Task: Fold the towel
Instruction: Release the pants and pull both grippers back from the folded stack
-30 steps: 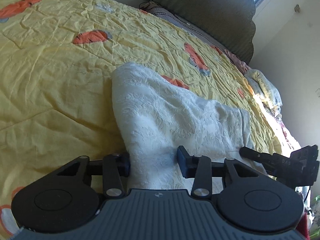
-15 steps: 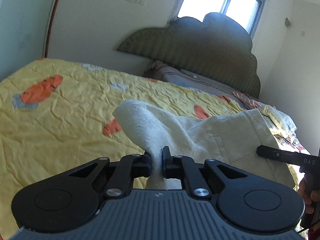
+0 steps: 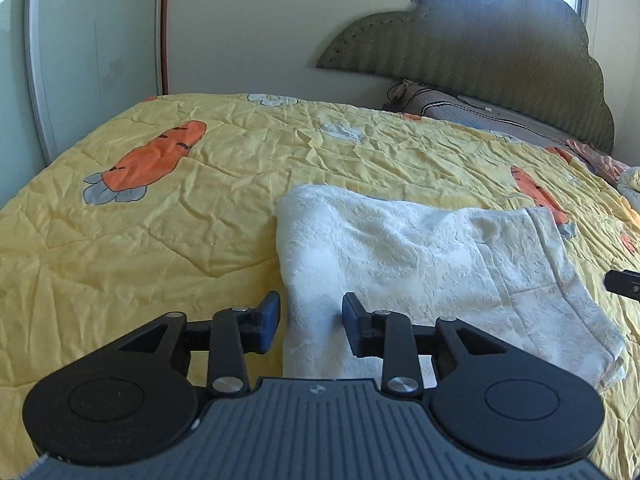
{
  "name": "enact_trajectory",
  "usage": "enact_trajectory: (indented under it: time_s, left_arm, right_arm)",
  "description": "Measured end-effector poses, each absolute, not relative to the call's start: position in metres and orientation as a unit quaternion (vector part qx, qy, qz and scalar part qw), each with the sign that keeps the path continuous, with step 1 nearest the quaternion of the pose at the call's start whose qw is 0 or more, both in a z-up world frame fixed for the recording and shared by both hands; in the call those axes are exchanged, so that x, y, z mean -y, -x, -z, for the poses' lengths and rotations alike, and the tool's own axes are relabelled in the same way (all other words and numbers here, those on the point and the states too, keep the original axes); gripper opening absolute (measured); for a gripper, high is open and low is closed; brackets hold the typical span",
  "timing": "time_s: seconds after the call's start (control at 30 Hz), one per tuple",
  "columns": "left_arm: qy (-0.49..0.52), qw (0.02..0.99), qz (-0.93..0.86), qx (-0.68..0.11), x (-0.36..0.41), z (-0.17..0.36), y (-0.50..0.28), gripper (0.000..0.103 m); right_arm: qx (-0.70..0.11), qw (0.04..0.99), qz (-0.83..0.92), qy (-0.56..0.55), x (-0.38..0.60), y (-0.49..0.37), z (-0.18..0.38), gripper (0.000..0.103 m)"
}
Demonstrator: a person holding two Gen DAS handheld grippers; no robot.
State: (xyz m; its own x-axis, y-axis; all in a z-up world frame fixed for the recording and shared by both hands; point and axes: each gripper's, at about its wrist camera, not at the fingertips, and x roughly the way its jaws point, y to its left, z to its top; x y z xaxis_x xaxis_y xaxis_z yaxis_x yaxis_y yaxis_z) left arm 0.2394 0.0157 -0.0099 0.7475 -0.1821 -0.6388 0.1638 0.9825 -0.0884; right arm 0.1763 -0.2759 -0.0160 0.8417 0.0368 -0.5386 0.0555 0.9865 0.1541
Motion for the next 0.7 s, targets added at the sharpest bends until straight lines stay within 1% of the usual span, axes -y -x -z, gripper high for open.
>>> enact_trajectory:
  time_s: [0.03, 0.1, 0.17, 0.23, 0.27, 0.3, 0.37, 0.43, 0.47, 0.5, 0.53, 0.57, 0.63, 0.67, 0.7]
  left_arm:
    - [0.022, 0.935, 0.09, -0.343, -0.02, 0.007, -0.234, 0.045]
    - [0.04, 0.935, 0.083, -0.342, -0.026, 0.004, -0.219, 0.065]
    - [0.04, 0.935, 0.074, -0.344, -0.027, 0.008, -0.209, 0.071]
    - [0.001, 0.931, 0.056, -0.36, -0.021, 0.018, -0.209, 0.073]
    - [-0.01, 0.93, 0.05, -0.364, -0.021, 0.023, -0.207, 0.075]
    - [-0.008, 0.93, 0.049, -0.364, -0.023, 0.023, -0.203, 0.074]
    - [-0.005, 0.935, 0.046, -0.353, -0.026, 0.012, -0.19, 0.071]
    - [-0.006, 0.941, 0.039, -0.337, -0.028, -0.001, -0.172, 0.075]
    - [-0.001, 0.943, 0.037, -0.331, -0.029, -0.004, -0.165, 0.079]
    - [0.004, 0.944, 0.039, -0.327, -0.027, -0.005, -0.158, 0.087]
    - [0.0, 0.943, 0.043, -0.329, -0.023, -0.002, -0.156, 0.09]
    - [-0.013, 0.941, 0.043, -0.335, -0.017, 0.003, -0.155, 0.091]
    - [-0.045, 0.935, 0.032, -0.352, -0.005, 0.014, -0.154, 0.089]
    - [-0.047, 0.936, 0.029, -0.348, -0.003, 0.015, -0.149, 0.088]
    - [-0.046, 0.939, 0.027, -0.341, -0.003, 0.015, -0.144, 0.089]
  right_arm:
    - [-0.262, 0.963, -0.018, -0.06, 0.271, -0.163, 0.009, 0.048]
    - [-0.252, 0.962, -0.094, -0.04, 0.26, -0.148, 0.002, 0.048]
    - [-0.266, 0.949, -0.161, -0.044, 0.247, -0.139, 0.005, 0.047]
    - [-0.293, 0.937, -0.186, -0.035, 0.237, -0.143, 0.019, 0.047]
    - [-0.311, 0.934, -0.173, -0.023, 0.232, -0.147, 0.027, 0.046]
    - [-0.328, 0.934, -0.144, -0.012, 0.225, -0.148, 0.034, 0.046]
    - [-0.323, 0.94, -0.111, -0.023, 0.224, -0.141, 0.032, 0.046]
    - [-0.296, 0.946, -0.125, -0.044, 0.223, -0.123, 0.02, 0.049]
    - [-0.285, 0.948, -0.135, -0.049, 0.221, -0.116, 0.016, 0.053]
    - [-0.273, 0.95, -0.145, -0.05, 0.217, -0.111, 0.015, 0.059]
    - [-0.271, 0.95, -0.147, -0.043, 0.213, -0.111, 0.017, 0.074]
    - [-0.28, 0.949, -0.142, -0.033, 0.21, -0.113, 0.023, 0.078]
    - [-0.333, 0.937, -0.106, -0.025, 0.205, -0.126, 0.037, 0.078]
    - [-0.343, 0.934, -0.093, -0.03, 0.205, -0.127, 0.041, 0.078]
    - [-0.338, 0.936, -0.095, -0.037, 0.206, -0.121, 0.039, 0.078]
